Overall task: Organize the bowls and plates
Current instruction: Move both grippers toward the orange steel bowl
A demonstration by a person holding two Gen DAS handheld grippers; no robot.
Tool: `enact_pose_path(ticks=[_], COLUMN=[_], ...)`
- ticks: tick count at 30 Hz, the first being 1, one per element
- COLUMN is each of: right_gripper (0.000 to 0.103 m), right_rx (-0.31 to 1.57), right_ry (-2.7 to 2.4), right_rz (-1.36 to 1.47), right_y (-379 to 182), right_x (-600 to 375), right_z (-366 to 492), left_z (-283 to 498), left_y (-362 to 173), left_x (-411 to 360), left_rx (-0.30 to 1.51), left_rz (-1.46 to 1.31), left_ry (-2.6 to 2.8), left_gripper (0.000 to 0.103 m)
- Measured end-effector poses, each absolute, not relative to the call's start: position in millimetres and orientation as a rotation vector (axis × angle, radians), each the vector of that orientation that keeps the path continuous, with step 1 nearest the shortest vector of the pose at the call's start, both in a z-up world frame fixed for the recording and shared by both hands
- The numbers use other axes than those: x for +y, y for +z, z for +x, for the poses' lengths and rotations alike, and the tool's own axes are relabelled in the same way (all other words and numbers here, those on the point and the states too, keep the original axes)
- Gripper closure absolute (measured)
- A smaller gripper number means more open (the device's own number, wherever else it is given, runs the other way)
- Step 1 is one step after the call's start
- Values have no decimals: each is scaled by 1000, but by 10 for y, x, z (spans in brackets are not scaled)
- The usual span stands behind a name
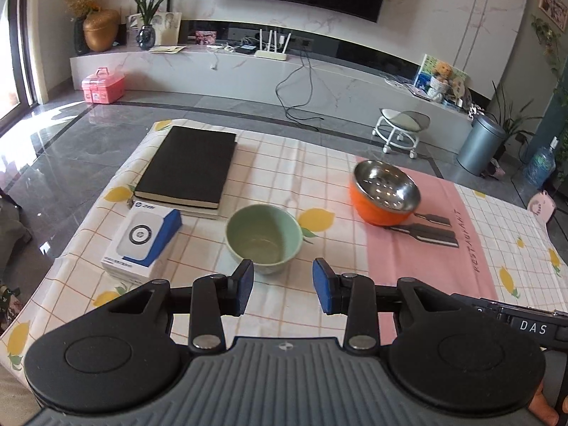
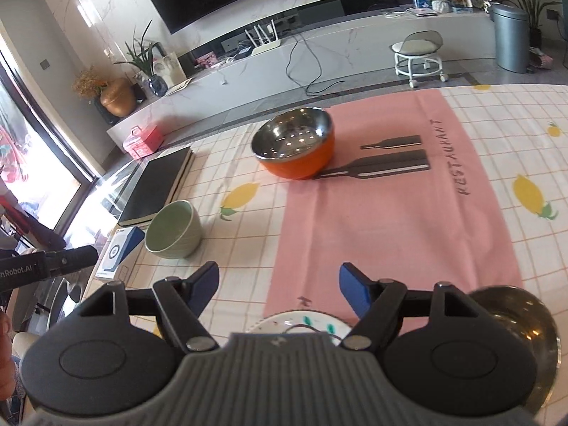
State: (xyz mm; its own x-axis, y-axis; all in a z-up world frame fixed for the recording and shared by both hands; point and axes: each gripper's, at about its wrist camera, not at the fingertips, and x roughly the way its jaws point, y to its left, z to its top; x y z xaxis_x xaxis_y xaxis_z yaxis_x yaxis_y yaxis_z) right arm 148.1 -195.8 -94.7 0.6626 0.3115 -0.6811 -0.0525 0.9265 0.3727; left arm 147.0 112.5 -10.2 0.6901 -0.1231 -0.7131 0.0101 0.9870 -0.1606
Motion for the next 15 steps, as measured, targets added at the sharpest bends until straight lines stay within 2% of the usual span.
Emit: enact_pose_path(ticks=[8,15], right_gripper=[29,29], right_rx=[862,868], right_ry=[245,164], right_rz=[288,237], right_y=[-1045,-1098], right_x=[-1295,-1313], right_z=[1953,2350], left_z=[1856,2190], left_y=[-374,-438], left_x=[1609,1403], left_rx=[840,830], left_rz=[-311,-299], left_ry=[-72,-134], left_gripper=[61,61])
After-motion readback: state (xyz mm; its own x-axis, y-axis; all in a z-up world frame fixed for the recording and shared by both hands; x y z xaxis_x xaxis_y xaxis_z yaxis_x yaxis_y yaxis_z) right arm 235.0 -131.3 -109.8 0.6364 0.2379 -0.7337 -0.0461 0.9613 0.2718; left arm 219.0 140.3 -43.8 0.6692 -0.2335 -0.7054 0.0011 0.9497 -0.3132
